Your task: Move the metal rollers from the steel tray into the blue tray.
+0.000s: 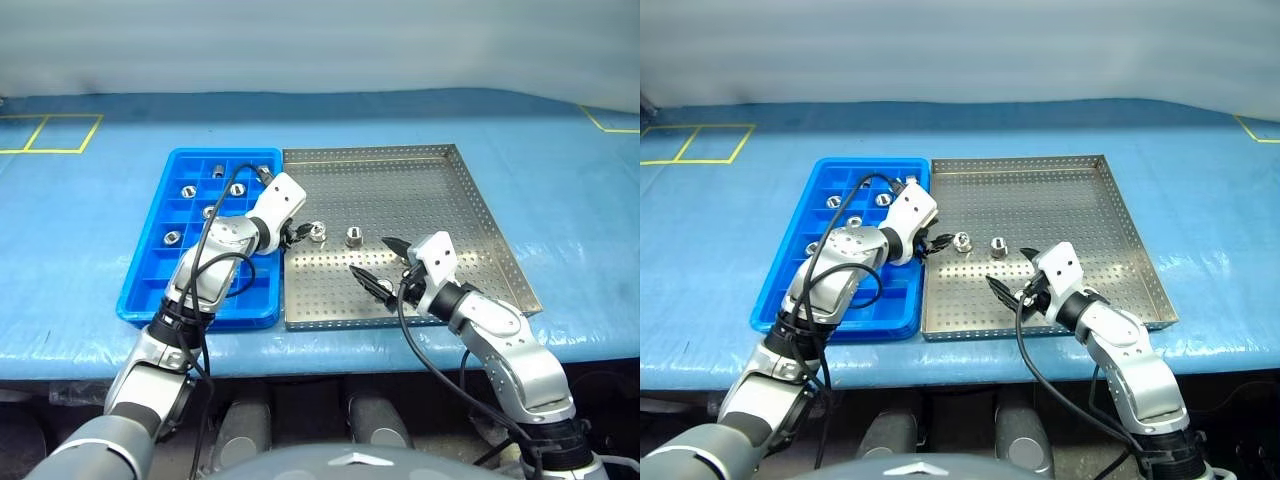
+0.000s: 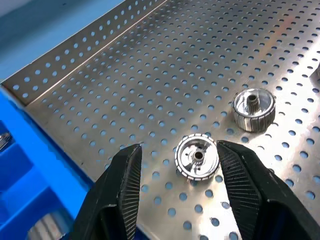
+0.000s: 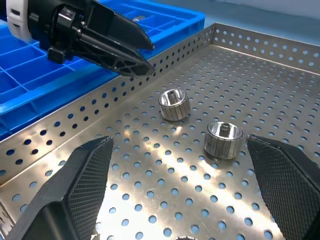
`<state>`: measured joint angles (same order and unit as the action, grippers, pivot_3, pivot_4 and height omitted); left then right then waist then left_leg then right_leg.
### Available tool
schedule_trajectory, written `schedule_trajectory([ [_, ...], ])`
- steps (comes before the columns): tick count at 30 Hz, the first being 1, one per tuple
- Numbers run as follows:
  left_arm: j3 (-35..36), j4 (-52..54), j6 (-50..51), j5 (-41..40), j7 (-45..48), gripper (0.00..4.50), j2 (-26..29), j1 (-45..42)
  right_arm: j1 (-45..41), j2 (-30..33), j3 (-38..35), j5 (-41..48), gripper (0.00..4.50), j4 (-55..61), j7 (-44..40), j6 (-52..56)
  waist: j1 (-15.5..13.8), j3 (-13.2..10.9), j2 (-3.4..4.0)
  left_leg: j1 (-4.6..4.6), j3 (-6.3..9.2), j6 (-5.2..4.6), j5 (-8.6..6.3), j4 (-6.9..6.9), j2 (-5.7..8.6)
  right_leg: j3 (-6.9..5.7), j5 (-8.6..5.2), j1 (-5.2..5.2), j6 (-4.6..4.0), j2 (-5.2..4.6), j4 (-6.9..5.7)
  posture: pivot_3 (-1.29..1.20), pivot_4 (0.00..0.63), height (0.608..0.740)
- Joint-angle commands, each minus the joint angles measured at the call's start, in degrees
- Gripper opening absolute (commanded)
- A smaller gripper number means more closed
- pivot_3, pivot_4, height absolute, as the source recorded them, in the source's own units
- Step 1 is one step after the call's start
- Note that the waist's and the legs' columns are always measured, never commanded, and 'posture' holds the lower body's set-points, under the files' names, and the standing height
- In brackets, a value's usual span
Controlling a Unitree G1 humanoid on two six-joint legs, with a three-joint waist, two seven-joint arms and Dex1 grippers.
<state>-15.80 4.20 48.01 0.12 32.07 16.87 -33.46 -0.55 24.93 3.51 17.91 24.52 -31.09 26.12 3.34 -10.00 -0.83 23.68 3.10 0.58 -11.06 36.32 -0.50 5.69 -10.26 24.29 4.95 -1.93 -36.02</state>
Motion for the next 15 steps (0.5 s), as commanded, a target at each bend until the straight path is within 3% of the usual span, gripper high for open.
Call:
schedule_trajectory([
  [1,-2.86,-2.17,-3.27,1.07,-0.37,3.10,-1.63,-2.47,-1.19,-0.08,0.45,-0.12,4.50,0.66,-0.76,-1.22,-0.51,0.00,0.00,0.01,0.00,0.00,0.00,0.00,0.01,0.00,0.00,-0.01,0.00,0.00,0.01,0.02,0.150,0.740],
  [5,-3.16,-8.03,-2.88,1.54,-3.19,4.31,-5.69,-5.40,-0.28,0.02,0.42,-0.34,4.50,1.39,-0.71,-1.18,-1.07,0.00,-0.01,0.08,0.01,0.00,0.00,-0.01,0.02,0.00,0.00,0.03,0.01,0.00,0.04,0.00,0.150,0.740],
  [15,-9.74,-27.10,-8.99,7.81,-3.48,4.31,-8.37,-13.24,2.86,-0.43,-0.42,-0.59,4.50,4.05,0.99,-1.25,0.58,0.00,-0.01,0.07,0.01,0.00,0.00,-0.04,0.02,0.00,0.00,0.07,0.01,0.01,0.04,-0.07,0.150,0.740],
])
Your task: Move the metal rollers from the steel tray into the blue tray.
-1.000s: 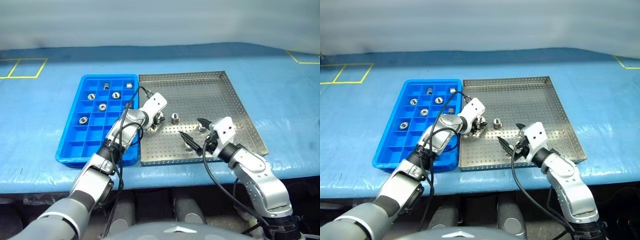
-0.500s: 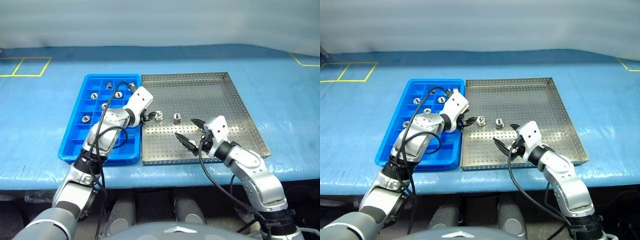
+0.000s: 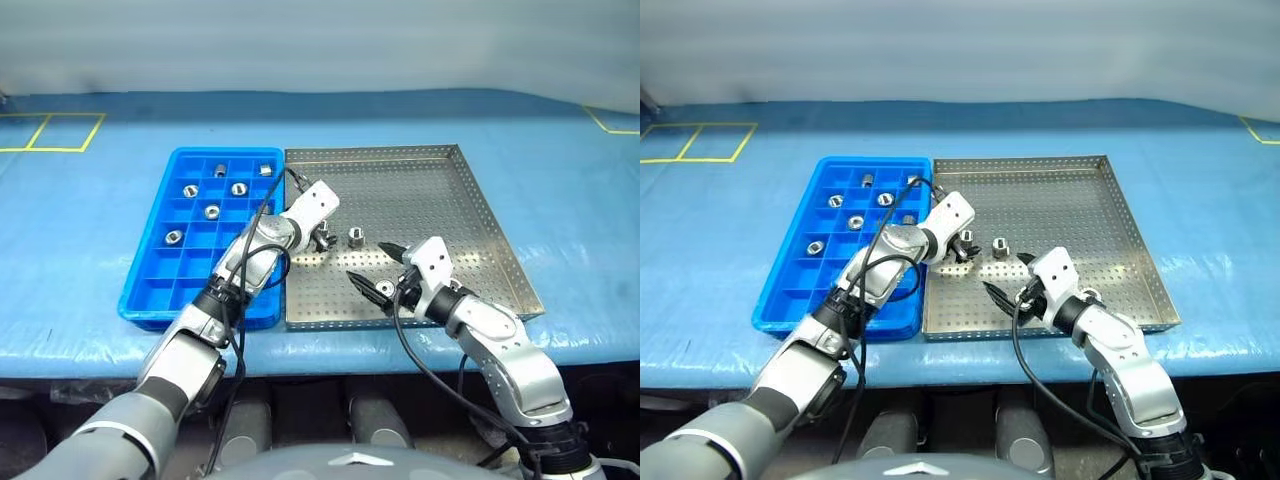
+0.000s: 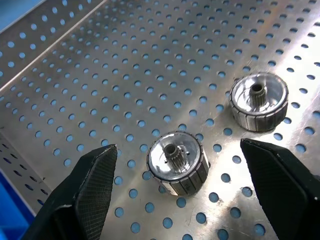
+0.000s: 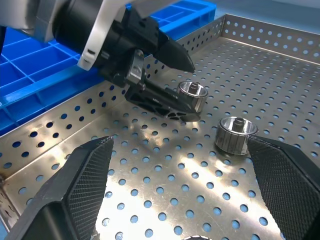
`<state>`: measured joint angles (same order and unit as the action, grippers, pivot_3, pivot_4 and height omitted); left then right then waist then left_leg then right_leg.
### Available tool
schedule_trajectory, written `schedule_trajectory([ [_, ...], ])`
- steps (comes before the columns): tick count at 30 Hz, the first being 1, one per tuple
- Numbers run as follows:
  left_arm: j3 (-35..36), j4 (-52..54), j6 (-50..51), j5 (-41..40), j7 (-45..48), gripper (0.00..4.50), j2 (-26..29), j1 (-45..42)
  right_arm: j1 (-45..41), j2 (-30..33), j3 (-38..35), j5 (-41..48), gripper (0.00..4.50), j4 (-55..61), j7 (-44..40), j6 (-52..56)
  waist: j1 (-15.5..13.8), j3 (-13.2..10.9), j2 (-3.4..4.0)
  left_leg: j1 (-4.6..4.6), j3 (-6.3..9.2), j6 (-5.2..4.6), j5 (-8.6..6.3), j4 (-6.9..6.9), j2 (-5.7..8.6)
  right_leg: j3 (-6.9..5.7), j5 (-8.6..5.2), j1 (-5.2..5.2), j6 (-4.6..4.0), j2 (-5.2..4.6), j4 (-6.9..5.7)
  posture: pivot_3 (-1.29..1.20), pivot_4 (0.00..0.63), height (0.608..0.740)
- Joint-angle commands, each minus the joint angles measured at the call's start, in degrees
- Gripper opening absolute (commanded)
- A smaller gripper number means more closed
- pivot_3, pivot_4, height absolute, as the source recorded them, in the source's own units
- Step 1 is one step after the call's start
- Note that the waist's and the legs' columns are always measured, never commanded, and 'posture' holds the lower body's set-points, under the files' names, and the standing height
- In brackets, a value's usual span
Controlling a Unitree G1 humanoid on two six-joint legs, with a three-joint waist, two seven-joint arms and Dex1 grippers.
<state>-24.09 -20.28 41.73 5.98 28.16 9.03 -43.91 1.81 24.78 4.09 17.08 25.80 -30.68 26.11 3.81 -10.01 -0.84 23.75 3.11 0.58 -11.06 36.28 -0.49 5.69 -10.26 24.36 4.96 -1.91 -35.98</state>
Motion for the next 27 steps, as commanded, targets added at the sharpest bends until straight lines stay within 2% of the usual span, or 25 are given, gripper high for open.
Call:
schedule_trajectory([
  [1,-1.70,-3.98,-3.21,2.13,0.67,4.31,-0.75,-3.19,0.72,-0.32,-1.07,0.24,4.50,2.95,0.74,-1.23,0.14,0.00,0.00,0.00,0.00,0.00,0.00,-0.02,0.00,0.00,0.00,0.00,0.00,0.00,0.00,-0.07,0.150,0.740],
  [6,-1.44,-8.02,-5.33,3.28,0.06,4.31,-1.89,-3.94,1.54,-0.39,-1.31,0.32,4.50,3.54,1.42,-1.27,0.43,0.00,0.00,-0.02,-0.01,0.00,0.00,-0.02,0.00,0.01,0.00,-0.01,0.00,0.00,0.00,-0.08,0.150,0.740],
  [9,-0.63,-7.78,-5.26,3.39,-0.25,3.73,-2.28,-3.66,1.71,-0.40,-1.53,0.36,4.50,3.69,1.69,-1.23,0.55,0.00,0.00,-0.03,-0.01,0.00,0.00,-0.02,0.00,0.01,0.00,-0.01,0.00,0.00,-0.01,-0.08,0.150,0.740],
  [14,-0.64,-6.39,-4.50,3.21,1.37,2.14,-1.47,-2.70,1.02,-0.41,-1.33,0.26,4.50,3.16,1.97,-1.05,0.83,0.01,0.01,-0.03,-0.01,0.00,0.00,-0.04,-0.01,0.01,0.00,0.00,0.00,0.00,-0.01,-0.07,0.150,0.740],
  [18,-0.18,-4.97,-4.04,3.13,1.84,2.14,-1.22,-1.74,0.65,-0.38,-1.05,0.25,4.50,2.87,1.99,-0.98,0.77,0.01,0.01,-0.04,-0.01,0.00,0.00,-0.05,-0.01,0.01,0.00,-0.01,0.00,0.00,-0.01,-0.06,0.150,0.740],
  [21,1.14,-3.98,-4.04,2.53,1.53,1.60,-1.31,-0.94,0.36,-0.41,-0.84,0.20,4.50,2.69,1.96,-0.90,0.74,0.01,0.01,-0.05,0.00,0.00,0.00,-0.04,-0.01,0.01,0.00,-0.03,0.00,0.00,-0.01,-0.05,0.150,0.740],
  [24,1.63,-1.86,-3.29,2.16,2.48,0.85,-0.79,-0.17,0.25,-0.42,-0.72,0.15,4.50,2.59,1.93,-0.90,0.78,0.01,0.01,-0.06,0.00,0.00,0.00,-0.04,-0.01,0.01,0.00,-0.03,0.00,0.00,-0.01,-0.05,0.150,0.740],
  [27,3.52,-0.32,-2.53,1.24,1.98,0.85,-1.04,0.18,0.25,-0.41,-0.73,0.16,4.50,2.59,1.93,-0.89,0.78,0.01,0.02,-0.07,0.00,0.00,0.00,-0.05,-0.01,0.01,0.00,-0.03,0.00,0.01,-0.02,-0.05,0.150,0.740],
])
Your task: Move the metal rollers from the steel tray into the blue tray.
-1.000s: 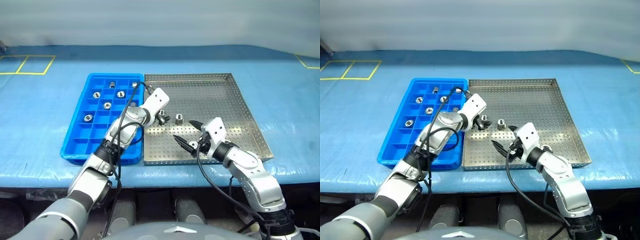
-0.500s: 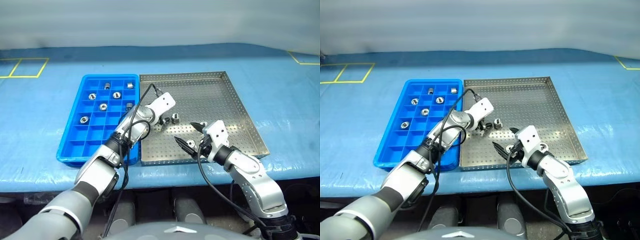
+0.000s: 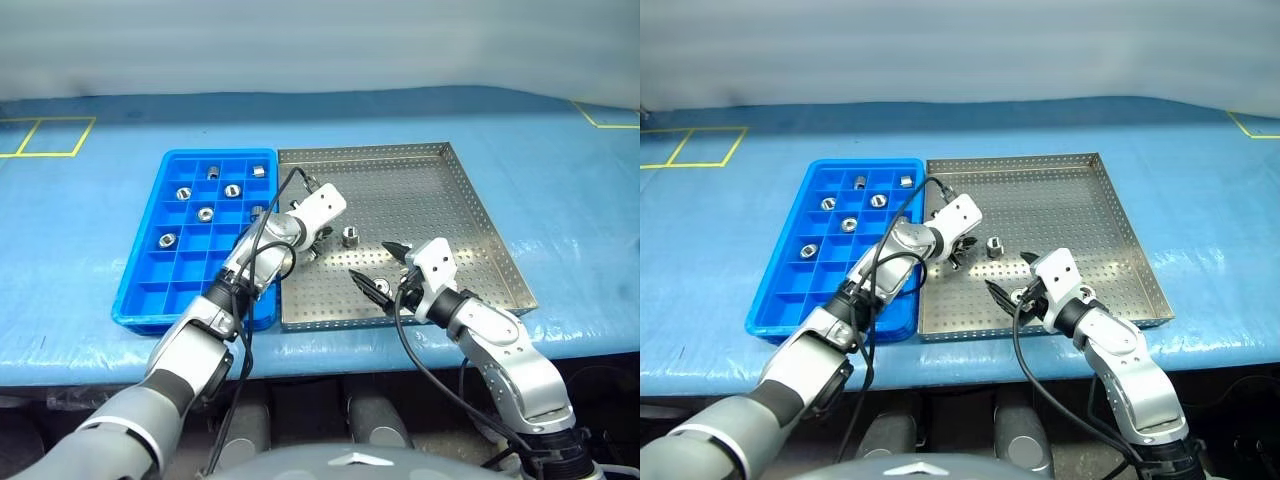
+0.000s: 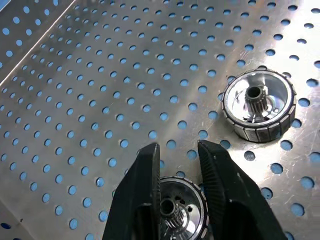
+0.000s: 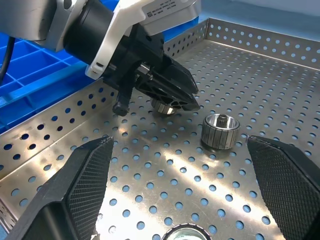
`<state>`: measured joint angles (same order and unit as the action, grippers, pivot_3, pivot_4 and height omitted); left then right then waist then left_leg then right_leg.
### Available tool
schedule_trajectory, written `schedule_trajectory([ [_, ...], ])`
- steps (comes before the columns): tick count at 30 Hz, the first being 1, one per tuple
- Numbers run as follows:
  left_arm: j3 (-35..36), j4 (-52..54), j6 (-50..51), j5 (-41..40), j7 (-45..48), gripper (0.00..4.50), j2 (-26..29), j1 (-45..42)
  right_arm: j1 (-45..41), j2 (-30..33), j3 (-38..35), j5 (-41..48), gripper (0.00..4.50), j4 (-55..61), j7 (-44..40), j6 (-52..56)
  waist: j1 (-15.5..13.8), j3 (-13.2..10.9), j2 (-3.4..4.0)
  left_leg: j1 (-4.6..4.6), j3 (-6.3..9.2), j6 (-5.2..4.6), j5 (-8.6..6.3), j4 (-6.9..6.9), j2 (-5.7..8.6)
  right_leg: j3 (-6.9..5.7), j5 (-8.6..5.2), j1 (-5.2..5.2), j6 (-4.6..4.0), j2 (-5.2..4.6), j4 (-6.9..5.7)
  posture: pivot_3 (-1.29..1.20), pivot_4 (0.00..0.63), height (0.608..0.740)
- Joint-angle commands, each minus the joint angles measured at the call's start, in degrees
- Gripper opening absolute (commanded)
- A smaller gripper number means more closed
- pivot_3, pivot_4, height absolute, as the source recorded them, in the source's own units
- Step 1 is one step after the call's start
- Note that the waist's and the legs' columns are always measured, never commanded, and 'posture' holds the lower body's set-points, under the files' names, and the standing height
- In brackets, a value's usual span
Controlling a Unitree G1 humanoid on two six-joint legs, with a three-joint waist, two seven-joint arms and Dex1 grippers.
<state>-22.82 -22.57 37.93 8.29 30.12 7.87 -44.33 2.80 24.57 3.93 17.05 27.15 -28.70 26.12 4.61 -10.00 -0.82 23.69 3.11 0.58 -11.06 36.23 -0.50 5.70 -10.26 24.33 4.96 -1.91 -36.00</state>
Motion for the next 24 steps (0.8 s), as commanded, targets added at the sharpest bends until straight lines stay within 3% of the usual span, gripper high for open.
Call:
schedule_trajectory([
  [1,2.81,2.65,1.55,-1.45,0.02,0.85,0.14,0.69,-0.75,-0.23,-0.57,0.19,4.50,1.22,-0.04,-0.91,-0.02,0.00,0.00,0.00,0.00,0.00,0.00,0.00,0.00,0.00,0.00,0.00,0.00,0.00,0.00,-0.05,0.150,0.740],
  [8,6.67,7.31,4.48,-5.09,0.67,0.85,0.31,1.44,-0.88,-0.34,-0.41,0.03,4.50,1.13,0.08,-0.91,-0.10,0.00,0.00,0.05,0.00,0.00,0.00,0.00,0.00,0.00,0.00,0.03,0.00,0.00,0.00,-0.05,0.150,0.740],
  [24,22.00,25.41,18.18,-22.96,1.84,0.85,0.78,6.89,-2.08,-0.67,0.52,-0.15,4.50,-0.56,-1.01,-1.57,-0.16,0.00,0.00,0.04,0.01,0.00,0.00,-0.02,-0.01,0.00,0.00,0.05,0.00,0.01,0.00,-0.03,0.150,0.740],
])
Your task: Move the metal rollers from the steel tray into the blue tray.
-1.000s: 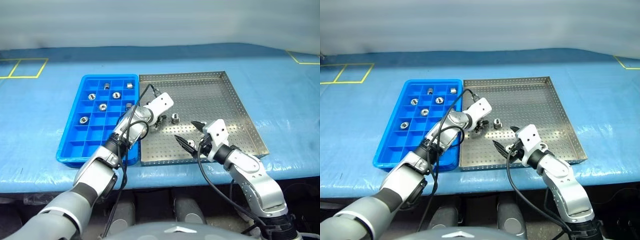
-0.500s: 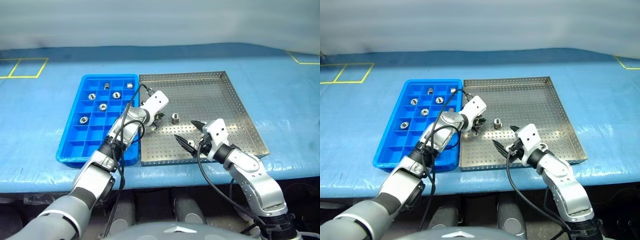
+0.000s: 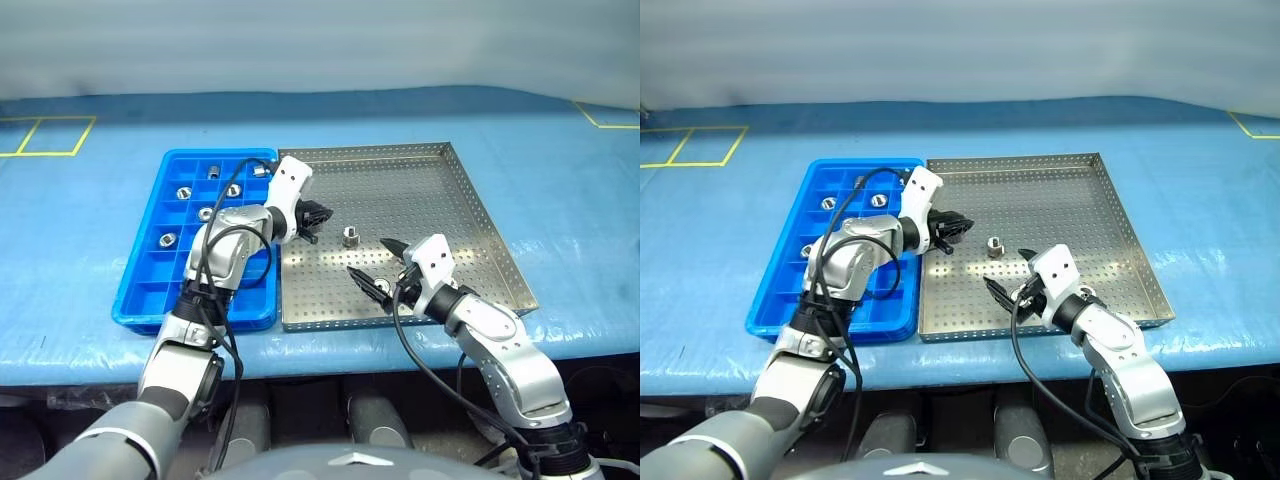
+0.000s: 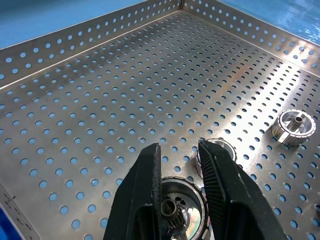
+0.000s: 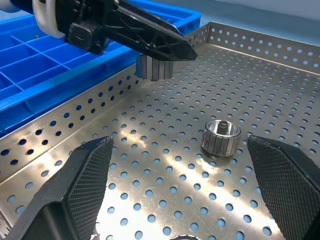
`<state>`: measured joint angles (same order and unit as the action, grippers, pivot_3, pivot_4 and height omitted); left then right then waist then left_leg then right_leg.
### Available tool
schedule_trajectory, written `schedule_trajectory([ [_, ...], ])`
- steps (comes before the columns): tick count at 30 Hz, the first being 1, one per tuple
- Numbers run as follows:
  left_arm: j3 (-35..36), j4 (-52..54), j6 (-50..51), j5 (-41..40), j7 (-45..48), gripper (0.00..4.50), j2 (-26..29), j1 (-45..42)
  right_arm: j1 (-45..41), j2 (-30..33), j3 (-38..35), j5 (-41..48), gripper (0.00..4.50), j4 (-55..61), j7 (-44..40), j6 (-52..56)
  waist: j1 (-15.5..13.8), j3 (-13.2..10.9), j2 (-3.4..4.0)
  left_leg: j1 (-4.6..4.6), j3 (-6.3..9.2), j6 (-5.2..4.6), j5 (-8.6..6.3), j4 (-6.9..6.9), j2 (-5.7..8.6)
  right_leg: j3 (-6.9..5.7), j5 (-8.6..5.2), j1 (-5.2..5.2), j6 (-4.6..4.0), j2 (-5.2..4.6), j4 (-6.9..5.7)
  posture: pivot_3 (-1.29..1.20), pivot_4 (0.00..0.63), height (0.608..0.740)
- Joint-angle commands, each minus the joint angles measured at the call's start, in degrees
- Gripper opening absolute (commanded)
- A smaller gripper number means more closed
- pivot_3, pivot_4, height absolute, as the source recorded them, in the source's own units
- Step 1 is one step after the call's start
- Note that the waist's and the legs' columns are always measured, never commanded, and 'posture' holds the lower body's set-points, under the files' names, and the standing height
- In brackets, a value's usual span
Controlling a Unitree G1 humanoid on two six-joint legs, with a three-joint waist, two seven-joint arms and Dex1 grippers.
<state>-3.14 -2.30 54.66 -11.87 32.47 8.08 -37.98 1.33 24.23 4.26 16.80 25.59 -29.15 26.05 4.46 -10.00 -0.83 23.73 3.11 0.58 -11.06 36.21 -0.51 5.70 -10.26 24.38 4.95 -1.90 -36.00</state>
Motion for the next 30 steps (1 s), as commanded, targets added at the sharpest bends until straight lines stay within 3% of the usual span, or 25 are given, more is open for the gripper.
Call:
schedule_trajectory([
  [1,2.17,6.33,1.70,-2.77,-0.98,0.85,1.08,1.14,-0.73,-0.35,0.22,0.11,4.50,0.96,-0.63,-1.50,-0.05,0.00,0.00,-0.01,0.00,0.00,0.00,-0.01,0.00,0.00,0.00,0.00,0.00,0.00,0.00,-0.03,0.150,0.740],
  [6,0.65,15.41,2.23,-1.98,-3.05,0.85,5.42,4.79,-0.91,-0.04,0.38,0.88,4.50,1.42,-1.96,-1.41,-0.13,0.00,0.00,-0.02,0.00,0.00,0.00,0.00,0.00,0.00,0.00,-0.01,0.00,0.00,-0.01,-0.02,0.150,0.740],
  [10,-1.91,26.20,1.24,1.91,-5.05,0.85,13.69,9.47,-0.93,0.81,1.50,3.59,4.50,3.00,-6.14,-1.10,-0.17,0.00,0.00,-0.04,0.00,0.01,0.00,-0.05,-0.03,0.01,0.00,0.00,-0.02,0.01,-0.01,0.03,0.150,0.740],
  [17,2.45,40.90,5.76,1.88,-6.23,0.85,23.41,17.08,-6.29,1.09,7.01,6.06,4.50,0.83,-13.08,1.03,-1.37,-0.05,-0.09,-0.08,0.03,0.01,0.00,-0.02,-0.08,-0.02,-0.02,-0.06,-0.05,0.04,0.00,0.14,0.150,0.740],
  [24,5.77,46.78,10.57,4.30,-10.58,0.85,27.22,27.16,-14.73,0.59,13.60,2.89,4.50,-4.94,-15.57,4.04,-4.03,-0.11,-0.18,-0.08,0.11,0.01,0.00,-0.05,-0.11,-0.10,-0.04,-0.04,-0.12,0.06,-0.01,0.24,0.150,0.740],
  [30,8.44,49.07,15.13,7.13,-16.21,0.85,26.53,33.74,-16.80,-0.34,14.80,0.85,4.50,-7.51,-14.49,4.46,-6.58,-0.14,-0.26,-0.01,0.21,0.02,0.00,-0.06,-0.11,-0.23,-0.07,-0.01,-0.19,0.05,0.01,0.28,0.150,0.740],
])
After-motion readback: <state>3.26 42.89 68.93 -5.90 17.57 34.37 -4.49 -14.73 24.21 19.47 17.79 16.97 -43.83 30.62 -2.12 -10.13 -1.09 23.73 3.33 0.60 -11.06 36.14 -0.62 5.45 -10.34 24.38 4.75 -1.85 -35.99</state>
